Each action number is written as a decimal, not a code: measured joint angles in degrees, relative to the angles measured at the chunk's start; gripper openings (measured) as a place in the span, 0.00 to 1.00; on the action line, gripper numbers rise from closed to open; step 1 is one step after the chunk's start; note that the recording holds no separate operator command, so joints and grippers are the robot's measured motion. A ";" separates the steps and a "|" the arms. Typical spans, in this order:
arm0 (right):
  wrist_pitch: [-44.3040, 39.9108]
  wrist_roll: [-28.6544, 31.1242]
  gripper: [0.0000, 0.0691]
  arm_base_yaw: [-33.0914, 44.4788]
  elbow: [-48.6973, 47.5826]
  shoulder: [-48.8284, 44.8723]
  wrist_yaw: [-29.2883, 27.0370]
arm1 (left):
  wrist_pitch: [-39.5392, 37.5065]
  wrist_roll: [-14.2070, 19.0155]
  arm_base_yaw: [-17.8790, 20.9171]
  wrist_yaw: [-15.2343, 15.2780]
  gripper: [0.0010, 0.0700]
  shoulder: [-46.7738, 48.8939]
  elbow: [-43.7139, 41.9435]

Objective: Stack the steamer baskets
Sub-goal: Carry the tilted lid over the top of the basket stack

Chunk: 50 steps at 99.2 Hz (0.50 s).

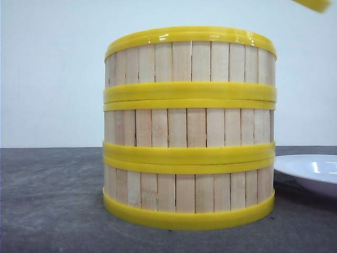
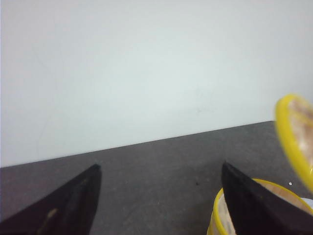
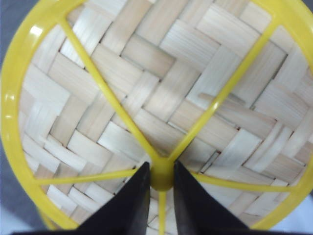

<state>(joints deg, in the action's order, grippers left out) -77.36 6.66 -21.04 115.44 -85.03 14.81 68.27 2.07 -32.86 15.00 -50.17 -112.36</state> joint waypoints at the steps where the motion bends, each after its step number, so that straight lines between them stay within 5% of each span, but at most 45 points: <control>1: 0.00 0.13 0.07 -0.48 0.00 -0.28 0.00 | 0.00 -0.02 0.00 0.00 0.65 0.00 0.00; 50: -0.07 1.73 0.07 -13.51 -0.17 -14.12 0.44 | 4.33 -0.17 0.00 -0.35 0.65 0.00 0.00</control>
<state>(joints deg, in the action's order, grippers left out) -77.43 8.38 -34.54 115.26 -99.15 15.25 72.60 1.89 -32.86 14.66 -50.17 -112.36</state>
